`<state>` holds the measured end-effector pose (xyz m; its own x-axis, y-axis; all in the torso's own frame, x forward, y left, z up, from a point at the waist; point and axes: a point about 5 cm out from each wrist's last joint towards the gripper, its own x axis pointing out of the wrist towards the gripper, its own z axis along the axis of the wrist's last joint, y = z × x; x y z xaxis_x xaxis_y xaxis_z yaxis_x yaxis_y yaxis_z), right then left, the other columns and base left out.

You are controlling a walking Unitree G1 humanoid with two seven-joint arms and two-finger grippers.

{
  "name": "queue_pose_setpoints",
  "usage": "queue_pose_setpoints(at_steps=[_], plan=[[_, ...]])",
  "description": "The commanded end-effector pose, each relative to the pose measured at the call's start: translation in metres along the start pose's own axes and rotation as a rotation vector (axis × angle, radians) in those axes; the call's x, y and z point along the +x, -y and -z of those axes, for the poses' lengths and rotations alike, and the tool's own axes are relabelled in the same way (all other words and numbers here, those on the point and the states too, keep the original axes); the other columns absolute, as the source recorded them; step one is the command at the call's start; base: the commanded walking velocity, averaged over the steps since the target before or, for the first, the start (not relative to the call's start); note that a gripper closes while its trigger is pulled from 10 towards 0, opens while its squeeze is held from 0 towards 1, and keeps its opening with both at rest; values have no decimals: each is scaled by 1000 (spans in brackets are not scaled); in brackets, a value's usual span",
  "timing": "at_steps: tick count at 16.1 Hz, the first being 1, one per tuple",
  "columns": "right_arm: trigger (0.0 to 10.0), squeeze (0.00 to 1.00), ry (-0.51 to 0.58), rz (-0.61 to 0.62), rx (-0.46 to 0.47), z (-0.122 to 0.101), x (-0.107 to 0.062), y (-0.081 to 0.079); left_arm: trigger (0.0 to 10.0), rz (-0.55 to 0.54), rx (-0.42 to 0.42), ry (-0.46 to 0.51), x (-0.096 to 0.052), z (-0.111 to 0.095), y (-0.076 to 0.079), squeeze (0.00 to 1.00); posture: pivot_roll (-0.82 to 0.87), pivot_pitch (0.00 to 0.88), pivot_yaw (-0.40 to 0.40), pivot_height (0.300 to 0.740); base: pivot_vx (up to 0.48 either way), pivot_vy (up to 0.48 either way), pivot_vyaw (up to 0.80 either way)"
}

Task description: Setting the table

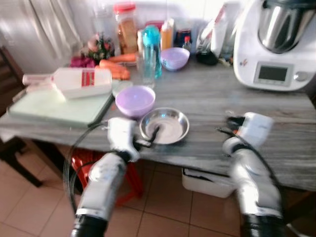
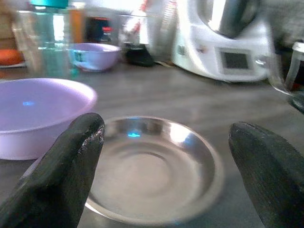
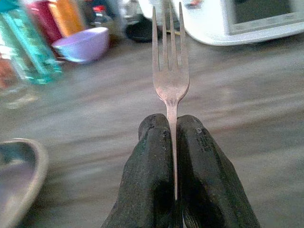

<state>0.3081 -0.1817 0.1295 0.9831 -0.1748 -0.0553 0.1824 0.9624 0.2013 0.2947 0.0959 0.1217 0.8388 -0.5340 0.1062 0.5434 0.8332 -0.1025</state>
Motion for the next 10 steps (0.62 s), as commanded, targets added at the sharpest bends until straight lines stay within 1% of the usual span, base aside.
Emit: queue_pose_setpoints(at_steps=[1,3,4,5,7,8,10], plan=[[10000,0,20,-26,13,-5,-2,-10,10000,-18,33,-23,-11,-1,-12,0,-29,1,29,740,0,0,0],[10000,0,11,-23,10,-5,-4,-10,10000,-10,44,-50,-19,2,-18,0,-27,0,28,740,0,0,0],[10000,0,-5,-13,-7,-3,-2,-7,10000,10,49,-83,-26,6,-22,0,-27,0,27,740,0,0,0],[10000,0,-15,-2,-34,-3,0,-3,10000,23,50,-95,-30,8,-23,0,-27,0,25,740,0,0,0],[10000,0,-28,21,-43,-4,3,4,10000,29,49,-102,-32,9,-23,0,-30,0,22,740,0,0,0],[10000,0,-25,28,-72,-5,4,7,10000,35,48,-105,-32,11,-22,0,-31,0,20,740,0,0,0],[10000,0,-15,30,-144,-8,6,8,10000,74,51,-115,-33,14,-16,0,-32,0,16,740,0,0,0]])
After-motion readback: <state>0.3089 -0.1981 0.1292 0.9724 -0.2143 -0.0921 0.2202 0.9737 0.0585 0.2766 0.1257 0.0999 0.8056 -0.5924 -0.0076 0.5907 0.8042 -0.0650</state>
